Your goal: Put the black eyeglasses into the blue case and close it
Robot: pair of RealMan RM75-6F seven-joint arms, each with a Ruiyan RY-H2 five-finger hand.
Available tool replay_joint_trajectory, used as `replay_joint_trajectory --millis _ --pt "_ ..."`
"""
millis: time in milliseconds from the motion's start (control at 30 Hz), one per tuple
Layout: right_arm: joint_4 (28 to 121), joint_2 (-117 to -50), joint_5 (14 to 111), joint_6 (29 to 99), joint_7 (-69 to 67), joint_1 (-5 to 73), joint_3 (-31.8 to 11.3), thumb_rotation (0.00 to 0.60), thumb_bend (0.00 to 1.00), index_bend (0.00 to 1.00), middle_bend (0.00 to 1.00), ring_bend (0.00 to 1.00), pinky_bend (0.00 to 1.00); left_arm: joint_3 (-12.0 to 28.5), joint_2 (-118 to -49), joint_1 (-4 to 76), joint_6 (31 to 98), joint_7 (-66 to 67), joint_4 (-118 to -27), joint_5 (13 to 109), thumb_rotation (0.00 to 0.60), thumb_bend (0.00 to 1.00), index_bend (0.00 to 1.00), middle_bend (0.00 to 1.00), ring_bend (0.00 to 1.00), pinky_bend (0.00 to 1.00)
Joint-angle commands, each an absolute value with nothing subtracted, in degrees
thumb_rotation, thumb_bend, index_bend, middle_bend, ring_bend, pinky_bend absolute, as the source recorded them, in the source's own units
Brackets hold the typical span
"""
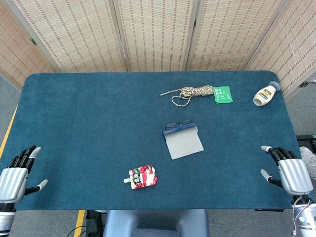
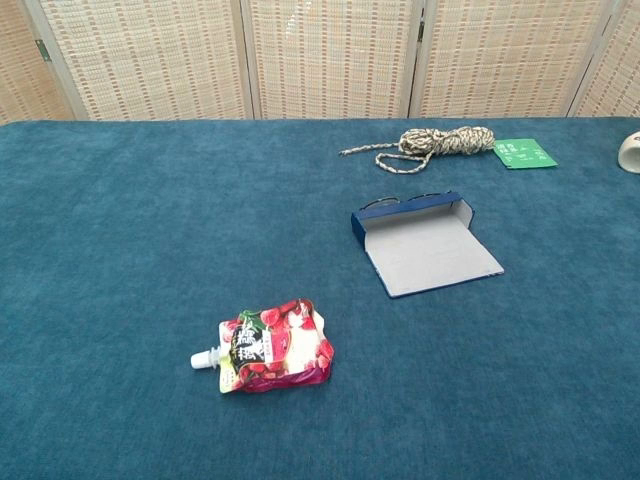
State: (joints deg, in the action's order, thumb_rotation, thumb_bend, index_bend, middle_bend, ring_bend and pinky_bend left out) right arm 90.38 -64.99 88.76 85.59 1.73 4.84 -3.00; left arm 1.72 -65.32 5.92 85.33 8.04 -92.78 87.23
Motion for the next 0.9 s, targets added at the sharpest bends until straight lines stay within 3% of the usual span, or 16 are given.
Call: replay_joint_trajectory --millis 33,333,567,633,700,767,900 --pt "90.3 -65.1 88.8 85.5 1.7 5.0 -3.0 0.600 0.23 0.24 0.35 0.31 0.34 1.6 -65.2 5.8 85.4 7.9 -92.9 87.3 0.600 0.20 0.08 0.10 0.12 0.23" --pt "89.9 -65.5 89.2 84.2 1.8 6.1 -3.2 0.600 0.23 0.24 0.35 0.32 0.36 1.4 -65.0 5.4 85.7 7.6 -93.0 87.4 0.600 0.20 0.08 0.10 0.12 0.23" --pt "89.5 -66.0 88.9 79.9 3.4 10.1 -4.9 0.600 0.23 0.24 0.39 0.43 0.44 1.4 -65.4 5.6 85.4 7.3 -92.7 87.4 0.600 0.20 0.08 0.10 0.12 0.23" --pt "89.3 -66.3 88.4 77.1 3.6 12.1 -5.6 0.600 0.31 0.24 0.40 0.49 0.52 1.4 -65.5 5.7 85.2 7.2 -92.6 87.4 0.600 0.20 0.08 0.10 0.12 0.23" --pt "89.1 -66.5 87.3 73.0 3.7 14.8 -6.3 0.600 0.51 0.24 0.39 0.55 0.59 1.2 -65.4 5.7 84.9 7.2 -92.6 87.3 0.600 0.20 0.08 0.10 0.12 0.23" --pt "88.4 -67.2 85.9 68.7 3.4 17.6 -7.2 0.600 0.65 0.24 0.38 0.58 0.64 1.2 -65.3 5.8 84.6 7.1 -92.7 87.2 0.600 0.20 0.08 0.10 0.12 0.23" --pt "86.1 -69.3 82.1 60.0 3.3 23.0 -8.6 0.600 0.75 0.24 0.40 0.60 0.67 1.2 -65.2 5.6 84.7 7.0 -92.7 86.9 0.600 0.20 0.08 0.10 0.12 0.23"
